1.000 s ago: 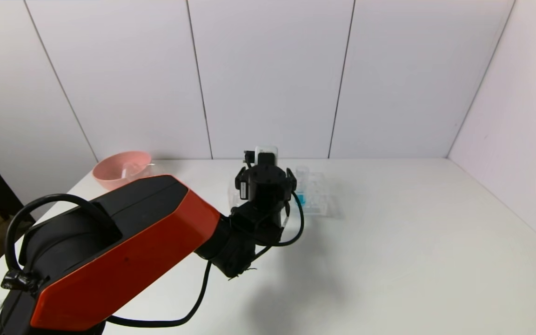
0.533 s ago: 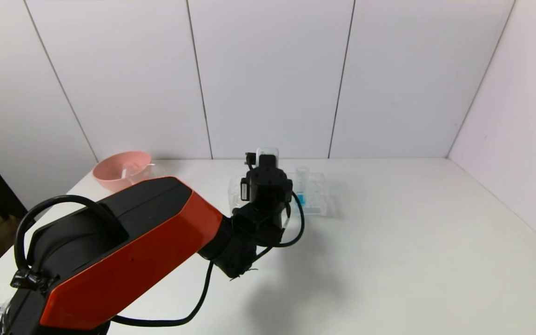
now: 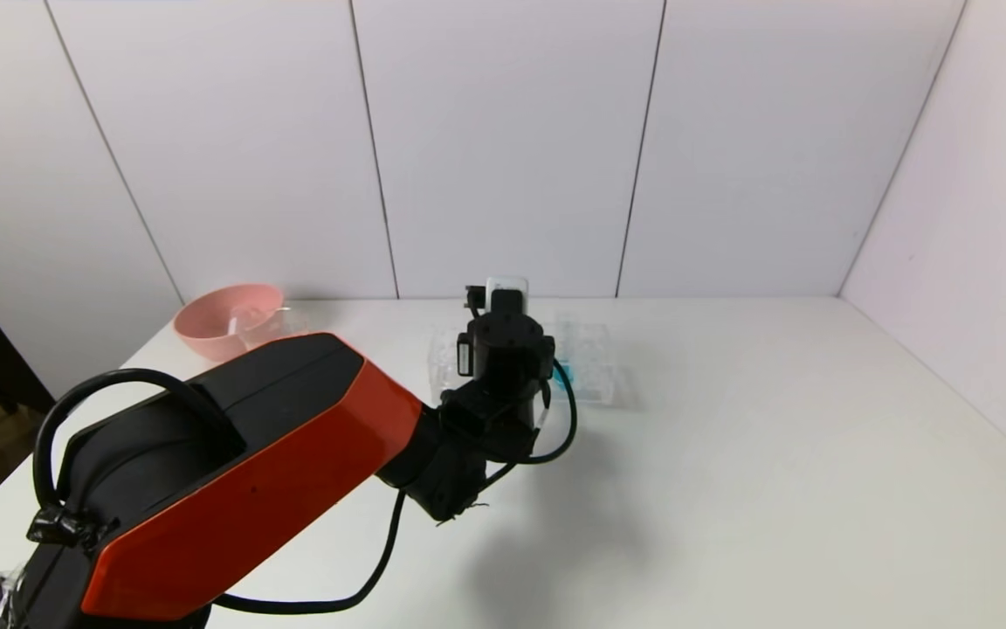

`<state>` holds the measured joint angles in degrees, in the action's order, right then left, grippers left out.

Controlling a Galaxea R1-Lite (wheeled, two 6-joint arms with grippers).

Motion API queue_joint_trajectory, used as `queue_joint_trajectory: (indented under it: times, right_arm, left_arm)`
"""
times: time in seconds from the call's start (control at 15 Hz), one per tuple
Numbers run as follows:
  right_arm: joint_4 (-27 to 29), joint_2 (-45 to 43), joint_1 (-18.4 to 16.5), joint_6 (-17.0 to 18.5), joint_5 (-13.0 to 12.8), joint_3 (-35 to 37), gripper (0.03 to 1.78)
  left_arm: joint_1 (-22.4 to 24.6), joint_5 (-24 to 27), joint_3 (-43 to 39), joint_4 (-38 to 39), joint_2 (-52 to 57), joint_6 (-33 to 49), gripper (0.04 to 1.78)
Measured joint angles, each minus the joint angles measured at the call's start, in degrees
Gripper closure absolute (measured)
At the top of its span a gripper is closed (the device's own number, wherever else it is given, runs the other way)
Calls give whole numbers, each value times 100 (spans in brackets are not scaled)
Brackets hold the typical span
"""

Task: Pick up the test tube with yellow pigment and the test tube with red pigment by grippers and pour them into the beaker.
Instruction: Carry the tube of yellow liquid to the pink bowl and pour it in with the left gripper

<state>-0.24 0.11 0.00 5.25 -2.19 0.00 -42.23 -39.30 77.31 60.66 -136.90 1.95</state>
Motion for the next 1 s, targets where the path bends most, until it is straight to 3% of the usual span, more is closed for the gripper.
queue_joint_trajectory:
  times: [0.27, 0.67, 0.87, 1.0]
  right_arm:
    - [2, 0, 0, 0, 2, 0, 10]
    - [0, 0, 0, 0, 0, 0, 10]
    - [2, 0, 0, 0, 0, 0, 10]
    - [0, 0, 0, 0, 0, 0, 10]
  left_arm:
    - [-46, 39, 116, -61, 184, -300, 135]
    - [-215, 111, 533, -783, 791, -407, 135]
    - [-223, 168, 249, -829, 1087, -412, 135]
    - [-154, 477, -284, -1019, 1540, -395, 135]
